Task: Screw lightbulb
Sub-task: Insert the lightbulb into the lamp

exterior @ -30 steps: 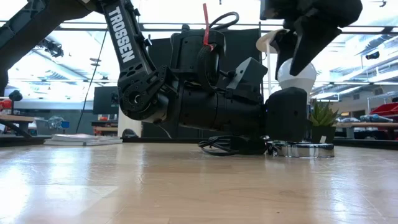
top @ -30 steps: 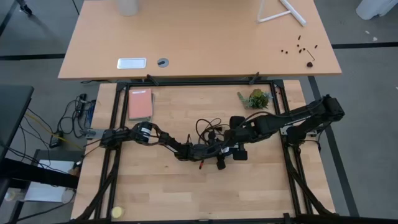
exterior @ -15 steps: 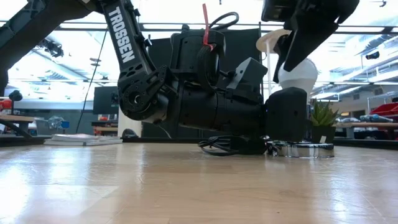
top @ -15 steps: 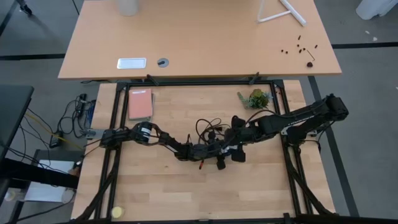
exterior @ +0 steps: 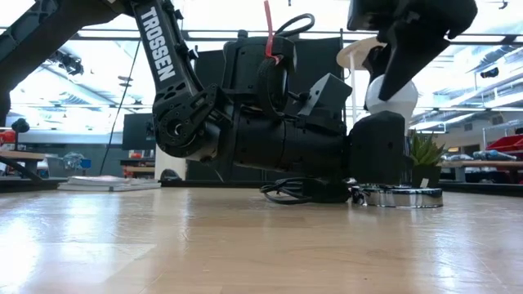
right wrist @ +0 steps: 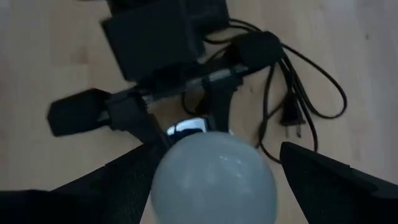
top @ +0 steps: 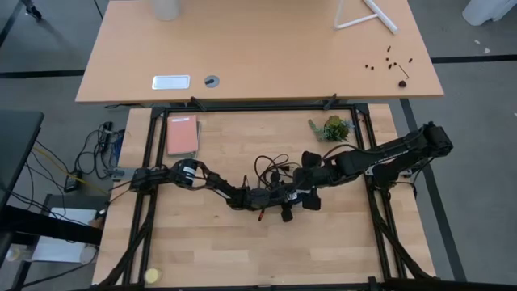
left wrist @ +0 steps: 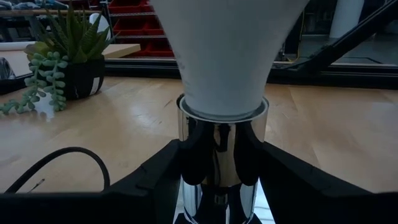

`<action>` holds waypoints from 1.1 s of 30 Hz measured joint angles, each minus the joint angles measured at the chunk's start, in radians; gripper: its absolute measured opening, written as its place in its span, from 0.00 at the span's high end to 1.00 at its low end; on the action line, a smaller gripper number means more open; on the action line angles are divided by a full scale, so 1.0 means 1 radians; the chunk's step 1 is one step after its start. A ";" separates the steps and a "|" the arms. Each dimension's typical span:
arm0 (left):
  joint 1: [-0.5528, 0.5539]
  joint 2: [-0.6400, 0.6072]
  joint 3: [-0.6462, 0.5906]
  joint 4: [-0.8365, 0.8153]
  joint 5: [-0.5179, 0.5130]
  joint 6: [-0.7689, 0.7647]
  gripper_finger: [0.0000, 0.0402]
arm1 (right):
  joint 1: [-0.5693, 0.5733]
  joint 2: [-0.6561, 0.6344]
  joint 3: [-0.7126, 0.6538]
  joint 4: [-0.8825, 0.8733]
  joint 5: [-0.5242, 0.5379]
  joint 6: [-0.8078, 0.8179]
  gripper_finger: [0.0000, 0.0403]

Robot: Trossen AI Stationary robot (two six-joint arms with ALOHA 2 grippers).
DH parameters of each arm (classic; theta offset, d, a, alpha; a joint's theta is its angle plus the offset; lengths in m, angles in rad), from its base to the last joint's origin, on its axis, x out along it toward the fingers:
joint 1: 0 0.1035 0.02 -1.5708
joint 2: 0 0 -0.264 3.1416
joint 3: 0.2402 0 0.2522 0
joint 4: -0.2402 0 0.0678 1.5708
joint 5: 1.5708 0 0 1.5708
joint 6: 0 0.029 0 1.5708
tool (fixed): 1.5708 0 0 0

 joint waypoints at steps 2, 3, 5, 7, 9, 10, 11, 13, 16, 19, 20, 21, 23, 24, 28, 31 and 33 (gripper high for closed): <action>0.000 0.000 0.000 0.000 0.000 0.000 0.50 | 0.000 0.000 0.007 -0.037 0.000 -0.006 0.14; 0.000 0.000 0.000 0.000 0.000 0.000 0.50 | -0.003 0.000 0.019 -0.063 0.001 -0.010 0.14; 0.000 0.000 0.000 0.000 0.000 -0.001 0.50 | -0.011 0.000 0.052 -0.116 -0.011 -0.014 0.14; 0.002 0.000 0.000 0.001 -0.001 -0.004 0.50 | -0.027 0.003 0.087 -0.172 -0.043 -0.027 0.14; 0.006 0.000 0.000 -0.001 -0.001 -0.003 0.50 | -0.040 0.004 0.109 -0.193 -0.064 -0.048 0.14; 0.009 0.000 0.000 -0.001 -0.001 -0.002 0.50 | -0.047 0.004 0.116 -0.191 -0.072 -0.063 0.14; 0.010 0.000 0.000 -0.001 0.000 -0.002 0.50 | -0.053 0.004 0.121 -0.186 -0.088 -0.076 0.14; 0.015 0.000 0.000 0.000 0.000 -0.002 0.50 | -0.068 0.004 0.121 -0.188 -0.121 -0.092 0.14; 0.017 0.000 0.000 0.000 0.000 -0.002 0.50 | -0.085 0.019 0.122 -0.191 -0.150 -0.094 0.14; 0.017 0.000 0.000 -0.001 0.000 -0.001 0.50 | -0.088 0.054 0.127 -0.193 -0.150 -0.114 0.14; 0.017 0.000 0.000 0.000 0.000 -0.001 0.50 | -0.087 0.073 0.136 -0.192 -0.150 -0.124 0.14; 0.017 0.000 0.000 -0.001 0.000 -0.001 0.50 | -0.086 0.097 0.148 -0.206 -0.150 -0.132 0.14; 0.017 0.000 0.000 -0.004 0.000 -0.002 0.50 | -0.085 0.149 0.180 -0.246 -0.150 -0.153 0.14; 0.017 0.000 0.000 -0.004 0.000 -0.002 0.50 | -0.085 0.175 0.199 -0.272 -0.150 -0.162 0.14; 0.015 0.000 0.000 -0.003 0.000 -0.001 0.50 | -0.084 0.277 0.275 -0.368 -0.150 -0.238 0.14; 0.015 0.000 0.000 -0.004 0.000 -0.001 0.50 | -0.082 0.329 0.314 -0.425 -0.145 -0.329 0.14; 0.015 0.000 0.000 -0.003 0.000 -0.001 0.50 | -0.082 0.351 0.322 -0.454 -0.145 -0.359 0.14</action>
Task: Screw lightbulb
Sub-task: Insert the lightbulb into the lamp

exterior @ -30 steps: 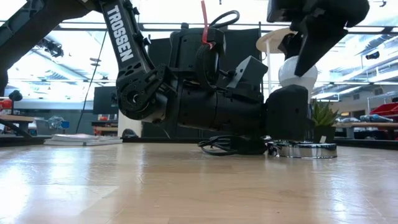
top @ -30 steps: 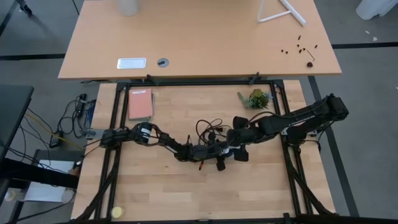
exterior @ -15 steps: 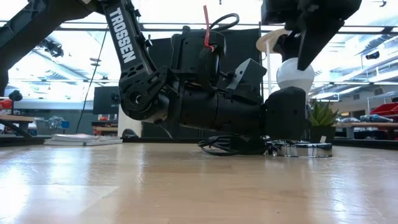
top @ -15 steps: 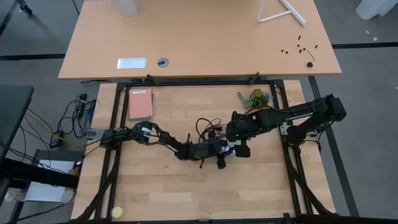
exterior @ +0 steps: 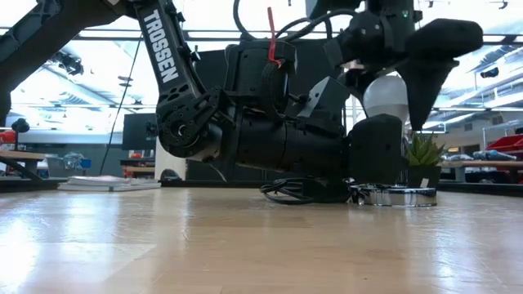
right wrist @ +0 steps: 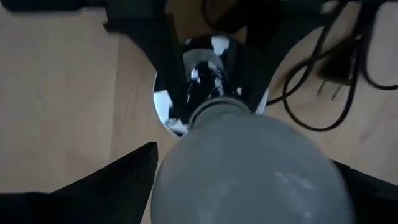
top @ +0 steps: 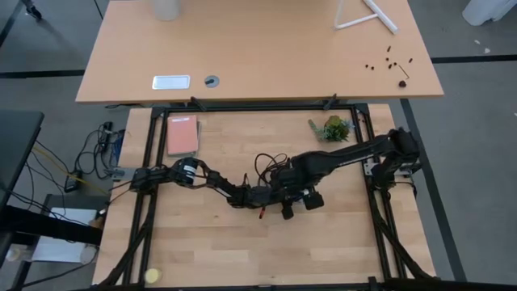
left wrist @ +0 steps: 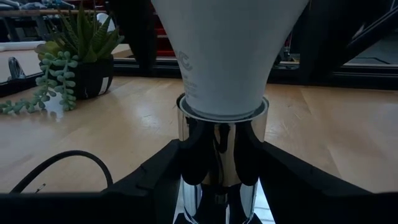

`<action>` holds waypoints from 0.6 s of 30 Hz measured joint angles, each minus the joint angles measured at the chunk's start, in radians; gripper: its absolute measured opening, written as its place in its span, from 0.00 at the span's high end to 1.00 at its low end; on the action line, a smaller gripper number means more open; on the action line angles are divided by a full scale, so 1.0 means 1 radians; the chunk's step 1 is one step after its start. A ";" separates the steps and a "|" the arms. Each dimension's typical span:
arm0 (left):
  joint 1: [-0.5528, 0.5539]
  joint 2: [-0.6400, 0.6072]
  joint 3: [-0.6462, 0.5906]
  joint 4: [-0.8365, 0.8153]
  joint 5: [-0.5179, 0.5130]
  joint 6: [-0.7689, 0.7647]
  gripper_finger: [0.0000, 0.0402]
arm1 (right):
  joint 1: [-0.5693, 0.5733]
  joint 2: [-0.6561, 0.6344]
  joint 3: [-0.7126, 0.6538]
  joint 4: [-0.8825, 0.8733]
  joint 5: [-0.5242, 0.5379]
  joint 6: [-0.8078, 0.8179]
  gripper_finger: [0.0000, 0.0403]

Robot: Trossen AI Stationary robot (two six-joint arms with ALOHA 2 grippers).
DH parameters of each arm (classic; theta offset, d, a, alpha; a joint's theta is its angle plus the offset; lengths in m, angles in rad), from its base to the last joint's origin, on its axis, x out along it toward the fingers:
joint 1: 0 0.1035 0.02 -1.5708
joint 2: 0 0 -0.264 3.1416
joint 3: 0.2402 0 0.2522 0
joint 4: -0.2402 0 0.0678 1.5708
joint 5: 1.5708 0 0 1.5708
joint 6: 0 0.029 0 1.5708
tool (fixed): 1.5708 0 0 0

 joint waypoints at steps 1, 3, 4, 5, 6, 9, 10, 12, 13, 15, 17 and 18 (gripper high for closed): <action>0.000 0.000 0.000 -0.001 0.000 0.000 0.50 | 0.000 0.008 0.001 -0.005 0.000 -0.006 0.14; -0.001 0.000 0.000 -0.001 0.000 0.001 0.50 | 0.000 0.015 -0.007 0.003 0.000 -0.012 0.14; -0.002 0.000 0.000 -0.003 0.000 0.002 0.50 | 0.000 0.016 -0.012 0.009 0.001 -0.018 0.14; -0.003 0.000 0.000 -0.004 0.000 0.002 0.50 | 0.000 0.016 -0.015 0.015 0.001 -0.026 0.14; -0.004 0.000 0.000 -0.003 0.000 0.002 0.50 | 0.000 0.016 -0.015 0.019 0.003 -0.028 0.14; -0.007 0.000 0.000 -0.004 -0.002 0.002 0.50 | 0.001 0.013 -0.016 0.035 0.004 -0.030 0.15; -0.007 0.000 0.000 -0.004 -0.002 0.002 0.50 | 0.001 0.012 -0.017 0.037 0.004 -0.030 0.16; -0.007 0.000 0.000 -0.004 -0.002 0.002 0.50 | 0.001 0.012 -0.017 0.041 0.004 -0.030 0.20; -0.007 0.000 0.000 -0.005 -0.002 0.002 0.50 | 0.001 0.012 -0.017 0.042 0.005 -0.029 0.23; -0.008 0.000 0.000 -0.010 -0.002 0.003 0.50 | 0.001 0.012 -0.018 0.043 0.007 -0.027 0.28; -0.008 0.000 0.001 -0.015 -0.002 0.002 0.50 | 0.000 0.012 -0.018 0.045 0.007 -0.014 0.34; -0.008 0.000 0.001 -0.016 -0.002 0.002 0.50 | 0.000 0.012 -0.018 0.046 0.007 -0.001 0.37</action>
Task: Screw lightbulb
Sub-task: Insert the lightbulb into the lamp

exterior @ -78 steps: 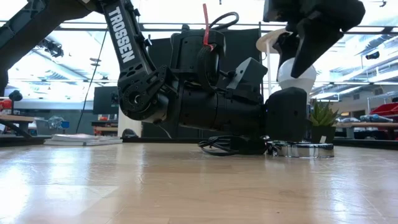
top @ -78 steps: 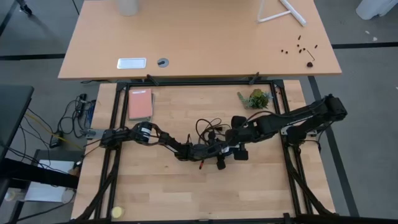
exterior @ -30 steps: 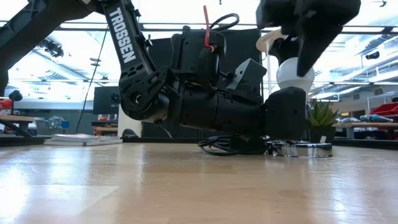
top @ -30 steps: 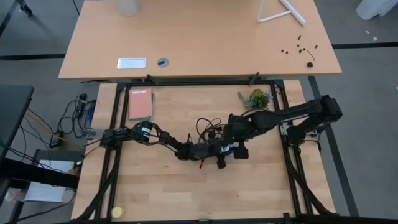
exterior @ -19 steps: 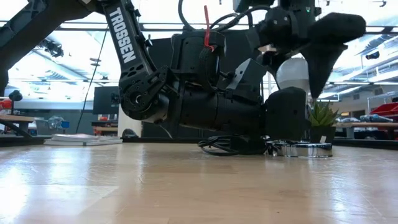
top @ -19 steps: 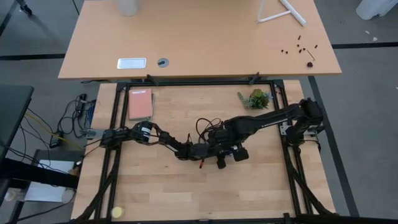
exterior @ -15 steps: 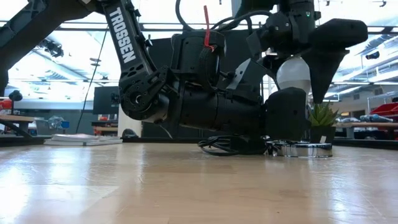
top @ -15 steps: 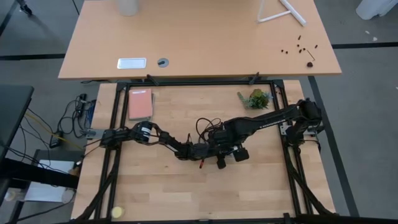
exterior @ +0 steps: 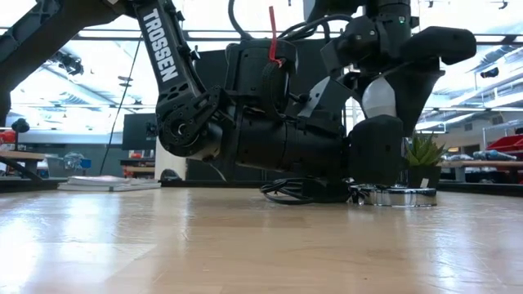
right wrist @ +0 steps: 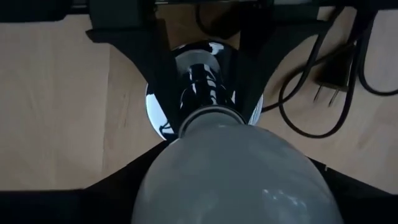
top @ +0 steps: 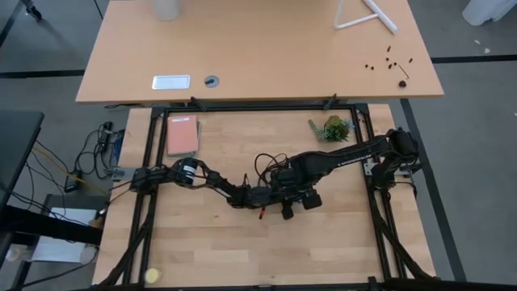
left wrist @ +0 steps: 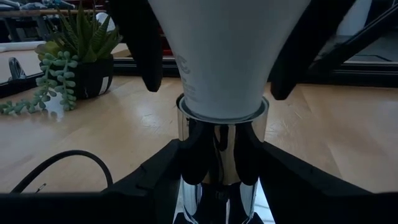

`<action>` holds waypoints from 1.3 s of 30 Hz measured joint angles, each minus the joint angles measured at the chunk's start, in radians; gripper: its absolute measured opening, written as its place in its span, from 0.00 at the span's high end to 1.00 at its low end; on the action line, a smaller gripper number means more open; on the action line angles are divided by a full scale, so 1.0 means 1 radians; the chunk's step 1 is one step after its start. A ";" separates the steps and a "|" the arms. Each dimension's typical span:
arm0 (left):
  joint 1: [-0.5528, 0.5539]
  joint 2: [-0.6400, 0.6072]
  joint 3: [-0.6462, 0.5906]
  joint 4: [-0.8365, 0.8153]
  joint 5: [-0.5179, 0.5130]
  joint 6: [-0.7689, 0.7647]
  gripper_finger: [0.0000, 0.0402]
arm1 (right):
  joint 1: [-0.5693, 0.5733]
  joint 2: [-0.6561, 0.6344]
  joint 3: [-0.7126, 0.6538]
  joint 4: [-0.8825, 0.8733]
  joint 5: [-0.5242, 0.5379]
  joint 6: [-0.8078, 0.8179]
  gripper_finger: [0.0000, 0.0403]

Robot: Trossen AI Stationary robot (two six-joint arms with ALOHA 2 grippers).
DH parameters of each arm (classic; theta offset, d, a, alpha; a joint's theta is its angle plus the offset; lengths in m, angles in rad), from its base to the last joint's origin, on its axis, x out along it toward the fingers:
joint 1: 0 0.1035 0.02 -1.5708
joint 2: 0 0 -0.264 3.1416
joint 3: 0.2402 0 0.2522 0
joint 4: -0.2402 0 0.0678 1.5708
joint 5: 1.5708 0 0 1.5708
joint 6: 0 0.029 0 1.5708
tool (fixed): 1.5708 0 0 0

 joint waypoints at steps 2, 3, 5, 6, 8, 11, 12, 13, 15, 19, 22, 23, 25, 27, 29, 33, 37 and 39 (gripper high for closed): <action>0.000 0.000 0.000 -0.001 0.000 0.000 0.50 | 0.000 0.000 0.000 -0.001 0.000 0.038 0.39; 0.000 0.000 0.000 -0.002 -0.002 0.000 0.50 | 0.000 0.000 0.000 -0.001 0.000 0.063 0.39; -0.001 0.000 0.001 -0.003 -0.017 -0.002 0.50 | 0.000 0.000 0.000 -0.001 0.000 0.125 0.39; -0.002 0.000 0.001 -0.005 -0.026 -0.003 0.50 | 0.000 0.000 0.000 -0.001 0.000 0.165 0.39; -0.002 0.000 0.002 -0.010 -0.053 -0.011 0.50 | 0.000 0.000 0.000 0.000 0.001 0.249 0.38; -0.003 0.000 0.001 -0.014 -0.078 -0.029 0.51 | -0.001 0.000 -0.001 0.004 0.002 0.372 0.33; -0.004 0.000 0.001 -0.014 -0.090 -0.031 0.51 | -0.001 0.000 -0.001 0.009 0.002 0.416 0.32; -0.005 0.000 0.001 -0.014 -0.101 -0.031 0.51 | -0.001 0.000 -0.001 0.017 0.005 0.463 0.31; -0.005 0.000 0.001 -0.015 -0.124 -0.035 0.51 | -0.001 0.000 -0.001 0.030 0.028 0.553 0.33; -0.011 0.000 0.000 -0.016 -0.172 -0.035 0.51 | -0.004 0.001 -0.001 0.038 0.054 0.705 0.38; -0.011 0.000 -0.001 -0.014 -0.185 -0.033 0.51 | -0.006 0.001 -0.002 0.044 0.056 0.814 0.38; -0.011 0.000 -0.001 -0.014 -0.188 -0.034 0.51 | -0.007 0.001 -0.002 0.044 0.057 0.853 0.38; -0.011 0.000 -0.001 -0.014 -0.191 -0.038 0.51 | -0.011 0.001 -0.002 0.046 0.064 0.934 0.35; -0.011 0.000 -0.001 -0.014 -0.195 -0.043 0.51 | -0.017 0.001 -0.002 0.048 0.072 1.015 0.32; -0.010 0.000 -0.001 -0.015 -0.199 -0.052 0.51 | -0.024 0.001 -0.002 0.051 0.073 1.068 0.31; -0.008 0.000 -0.001 -0.014 -0.201 -0.056 0.51 | -0.037 0.001 -0.002 0.061 0.076 1.072 0.32; -0.008 0.000 -0.002 -0.010 -0.205 -0.059 0.51 | -0.037 0.004 0.010 0.074 0.076 0.932 0.33; -0.009 0.000 -0.002 -0.010 -0.206 -0.060 0.51 | -0.032 0.005 0.020 0.077 0.082 0.869 0.31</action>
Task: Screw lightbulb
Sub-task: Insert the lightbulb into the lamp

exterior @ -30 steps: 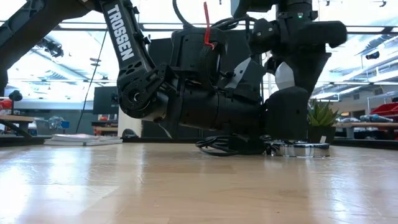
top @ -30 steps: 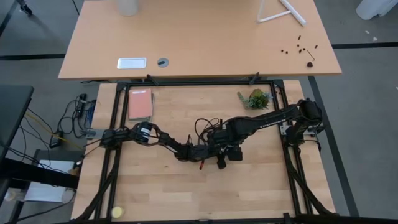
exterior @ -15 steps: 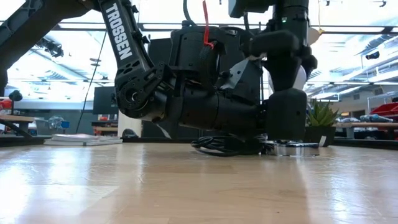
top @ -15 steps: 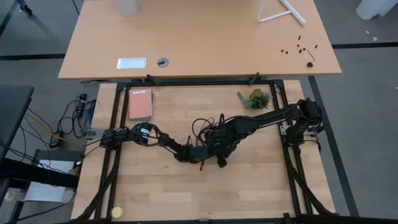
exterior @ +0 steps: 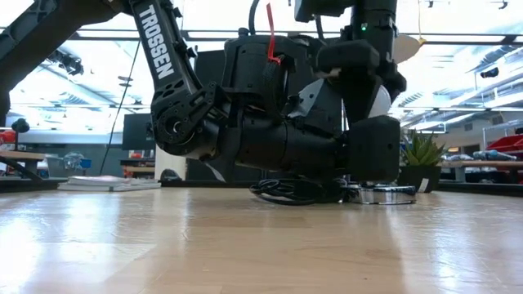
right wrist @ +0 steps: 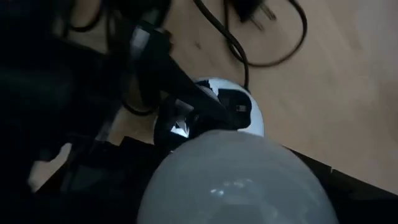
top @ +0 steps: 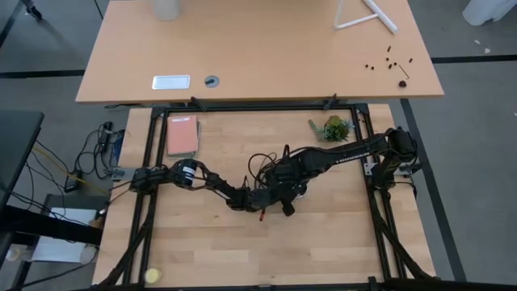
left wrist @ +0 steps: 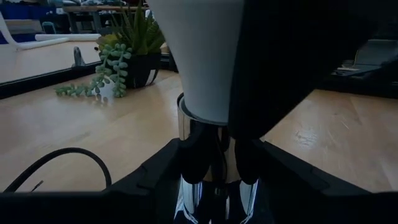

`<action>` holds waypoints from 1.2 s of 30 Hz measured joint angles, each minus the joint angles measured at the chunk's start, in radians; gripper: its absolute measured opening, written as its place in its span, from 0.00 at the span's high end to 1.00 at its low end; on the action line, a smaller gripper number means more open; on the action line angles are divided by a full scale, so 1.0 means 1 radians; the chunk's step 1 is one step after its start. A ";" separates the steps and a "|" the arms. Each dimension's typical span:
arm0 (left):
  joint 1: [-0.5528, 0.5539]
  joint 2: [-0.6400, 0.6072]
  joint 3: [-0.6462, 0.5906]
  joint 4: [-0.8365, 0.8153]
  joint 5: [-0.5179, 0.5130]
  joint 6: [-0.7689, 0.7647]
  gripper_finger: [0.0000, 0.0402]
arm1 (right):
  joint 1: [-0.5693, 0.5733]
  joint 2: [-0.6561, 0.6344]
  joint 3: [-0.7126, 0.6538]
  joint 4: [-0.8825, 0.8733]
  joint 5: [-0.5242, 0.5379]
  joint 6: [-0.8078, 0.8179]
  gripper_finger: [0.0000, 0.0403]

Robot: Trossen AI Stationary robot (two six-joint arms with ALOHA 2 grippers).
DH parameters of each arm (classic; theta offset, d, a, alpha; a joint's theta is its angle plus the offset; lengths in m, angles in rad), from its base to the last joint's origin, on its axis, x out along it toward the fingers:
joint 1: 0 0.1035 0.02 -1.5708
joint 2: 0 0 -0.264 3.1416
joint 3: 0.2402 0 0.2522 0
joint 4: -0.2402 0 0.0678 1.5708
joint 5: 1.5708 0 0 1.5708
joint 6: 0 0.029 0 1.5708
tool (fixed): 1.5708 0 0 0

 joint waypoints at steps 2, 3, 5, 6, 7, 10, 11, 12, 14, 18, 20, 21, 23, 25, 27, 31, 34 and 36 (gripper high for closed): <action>0.000 0.000 0.000 0.000 0.001 0.000 0.51 | 0.003 0.000 0.013 0.000 0.015 -0.048 0.28; 0.000 0.000 0.000 -0.001 0.002 0.000 0.51 | 0.004 0.000 0.019 0.001 0.020 -0.069 0.26; 0.000 0.000 0.000 -0.001 0.008 0.002 0.51 | 0.007 0.000 0.031 0.001 0.029 -0.099 0.22; 0.000 0.000 0.000 -0.002 0.013 0.005 0.51 | 0.008 0.000 0.037 0.001 0.030 -0.110 0.20; 0.001 0.000 0.000 -0.003 0.021 0.007 0.51 | 0.010 -0.003 0.041 0.001 0.031 -0.120 0.18; 0.002 0.000 0.002 -0.005 0.035 0.009 0.51 | 0.022 -0.029 0.043 -0.002 0.065 -0.133 0.13; 0.002 0.000 0.002 -0.005 0.036 0.008 0.51 | 0.029 -0.042 0.045 -0.011 0.092 -0.132 0.12; 0.002 0.000 0.002 -0.005 0.037 0.009 0.51 | 0.037 -0.056 0.046 -0.024 0.118 -0.132 0.12; 0.002 0.000 0.002 -0.005 0.038 0.013 0.51 | 0.056 -0.076 0.047 -0.054 0.159 -0.138 0.11; 0.002 0.000 0.002 -0.004 0.041 0.026 0.51 | 0.108 -0.122 0.046 -0.059 0.218 -0.139 0.11; 0.002 0.000 0.002 -0.004 0.046 0.026 0.51 | 0.139 -0.152 0.046 -0.026 0.245 -0.140 0.11; 0.002 0.000 0.002 -0.004 0.048 0.027 0.51 | 0.155 -0.164 0.046 -0.018 0.260 -0.140 0.11; 0.002 0.000 0.002 -0.004 0.050 0.025 0.51 | 0.189 -0.188 0.046 -0.026 0.295 -0.131 0.11; 0.002 0.000 0.002 -0.005 0.050 0.018 0.51 | 0.231 -0.221 0.030 -0.030 0.358 -0.100 0.11; 0.001 0.000 0.002 -0.005 0.051 0.009 0.51 | 0.274 -0.257 -0.018 -0.033 0.415 -0.064 0.11; 0.001 0.000 0.002 -0.005 0.077 0.006 0.51 | 0.347 -0.364 -0.195 -0.021 0.445 0.050 0.13; -0.002 0.000 0.002 -0.004 0.105 0.010 0.51 | 0.401 -0.466 -0.354 0.078 0.453 0.097 0.15; -0.003 0.000 0.002 -0.004 0.146 0.010 0.51 | 0.440 -0.538 -0.454 0.184 0.453 0.093 0.16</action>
